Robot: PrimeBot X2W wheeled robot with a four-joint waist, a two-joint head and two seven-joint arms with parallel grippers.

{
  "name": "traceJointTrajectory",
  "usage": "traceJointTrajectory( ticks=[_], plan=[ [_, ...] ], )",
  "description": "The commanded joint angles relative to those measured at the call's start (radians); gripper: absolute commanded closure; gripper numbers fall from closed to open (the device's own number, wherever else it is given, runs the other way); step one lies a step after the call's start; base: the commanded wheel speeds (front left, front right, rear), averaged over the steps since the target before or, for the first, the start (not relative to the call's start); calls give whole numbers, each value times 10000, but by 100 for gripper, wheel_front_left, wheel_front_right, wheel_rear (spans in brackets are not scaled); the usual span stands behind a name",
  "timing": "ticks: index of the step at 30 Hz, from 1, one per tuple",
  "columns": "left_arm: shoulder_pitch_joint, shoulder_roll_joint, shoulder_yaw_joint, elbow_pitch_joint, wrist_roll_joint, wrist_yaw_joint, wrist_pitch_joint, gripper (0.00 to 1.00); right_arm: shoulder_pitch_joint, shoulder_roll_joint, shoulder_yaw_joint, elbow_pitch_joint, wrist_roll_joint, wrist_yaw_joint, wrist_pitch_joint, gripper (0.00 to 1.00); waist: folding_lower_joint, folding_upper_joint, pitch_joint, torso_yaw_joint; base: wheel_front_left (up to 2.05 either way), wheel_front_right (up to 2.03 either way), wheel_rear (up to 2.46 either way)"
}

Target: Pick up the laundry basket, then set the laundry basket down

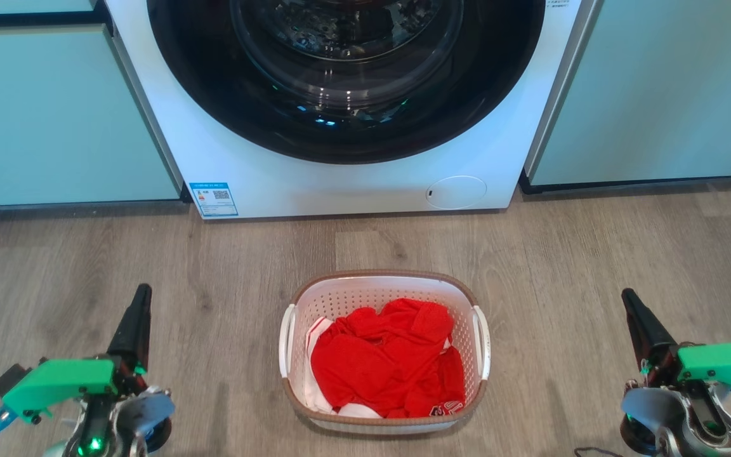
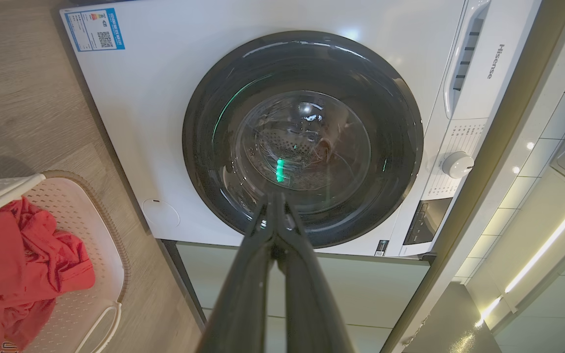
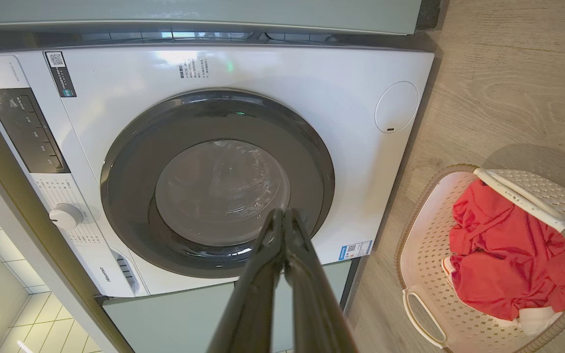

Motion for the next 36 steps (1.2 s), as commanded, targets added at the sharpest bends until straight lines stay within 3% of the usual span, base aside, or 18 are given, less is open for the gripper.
traceJointTrajectory(
  ticks=[1,2,3,5,21,36],
  plan=[
    [-558,49,364,-292,86,-67,74,100,-479,-72,174,-309,-103,25,75,100,0,-1,0,0,0,0,0],
    [-558,49,364,-292,86,-67,74,100,-479,-72,174,-309,-103,25,75,100,0,-1,0,0,0,0,0],
    [8,0,-11,39,-3,9,-8,0,5,6,8,31,4,0,-6,9,0,-1,0,0,0,0,0],
    [155,-13,-39,296,-2,10,-21,0,127,50,36,300,3,0,-14,0,0,-1,-1,0,0,0,0],
    [391,-20,-314,-18,375,122,-431,0,343,60,294,209,-285,3,-431,0,0,-1,-48,-16,0,0,0],
    [436,-11,-630,-738,1926,442,-870,0,385,42,219,-243,-1875,6,-870,0,0,-1,-95,-37,0,0,0]
  ],
)
